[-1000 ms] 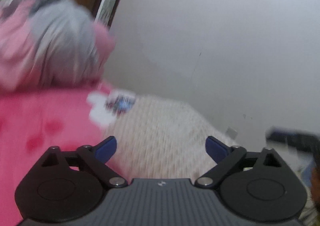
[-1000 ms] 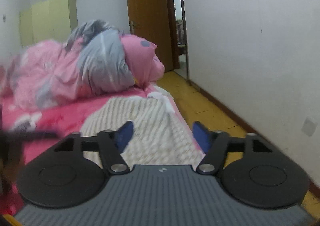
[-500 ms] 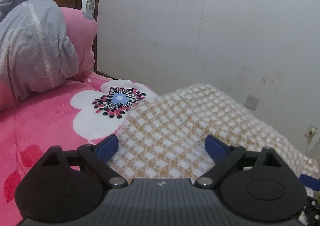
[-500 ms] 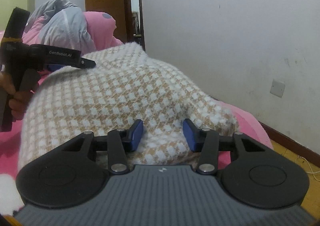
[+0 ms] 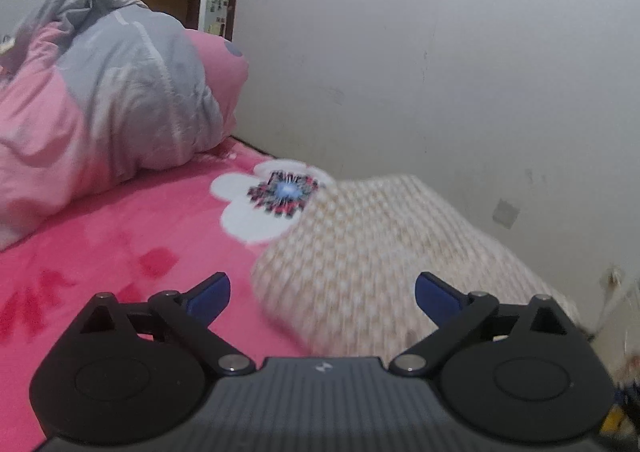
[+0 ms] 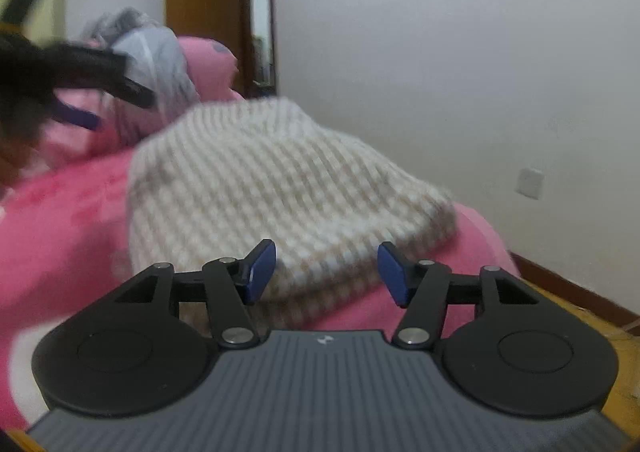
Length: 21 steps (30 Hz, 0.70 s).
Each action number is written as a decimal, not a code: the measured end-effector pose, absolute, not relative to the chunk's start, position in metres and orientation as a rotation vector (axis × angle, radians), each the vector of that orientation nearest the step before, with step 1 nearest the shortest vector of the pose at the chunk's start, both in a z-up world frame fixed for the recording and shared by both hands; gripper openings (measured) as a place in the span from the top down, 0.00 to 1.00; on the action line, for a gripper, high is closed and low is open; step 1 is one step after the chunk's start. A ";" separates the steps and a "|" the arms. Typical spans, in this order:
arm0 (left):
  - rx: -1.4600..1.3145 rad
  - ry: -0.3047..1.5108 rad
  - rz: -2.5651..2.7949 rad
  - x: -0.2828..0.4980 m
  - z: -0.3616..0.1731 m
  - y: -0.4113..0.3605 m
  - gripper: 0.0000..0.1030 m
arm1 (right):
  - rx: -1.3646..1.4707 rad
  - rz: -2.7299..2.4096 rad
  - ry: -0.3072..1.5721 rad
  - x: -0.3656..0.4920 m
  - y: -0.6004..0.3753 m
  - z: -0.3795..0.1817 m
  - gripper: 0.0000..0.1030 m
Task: Fold clothes
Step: 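Withdraw both grippers from the folded cardigan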
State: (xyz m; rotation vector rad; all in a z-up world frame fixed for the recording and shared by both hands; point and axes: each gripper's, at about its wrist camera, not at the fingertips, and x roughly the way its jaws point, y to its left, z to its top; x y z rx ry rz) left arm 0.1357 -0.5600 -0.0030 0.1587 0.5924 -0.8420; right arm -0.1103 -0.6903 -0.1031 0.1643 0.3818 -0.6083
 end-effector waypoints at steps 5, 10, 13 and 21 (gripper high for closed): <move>0.164 0.601 -0.894 0.076 0.012 -0.496 0.00 | 0.313 -0.637 0.436 -0.146 -0.670 -0.097 0.44; 0.099 0.643 -0.929 0.024 0.018 -0.436 0.00 | 0.357 -0.629 0.420 -0.181 -0.619 -0.077 0.27; 0.080 0.656 -0.919 0.003 0.016 -0.407 0.00 | 0.349 -0.623 0.413 -0.194 -0.584 -0.065 0.16; 0.070 0.727 -0.846 -0.031 0.014 -0.355 0.00 | 0.298 -0.677 0.442 -0.213 -0.505 -0.040 0.01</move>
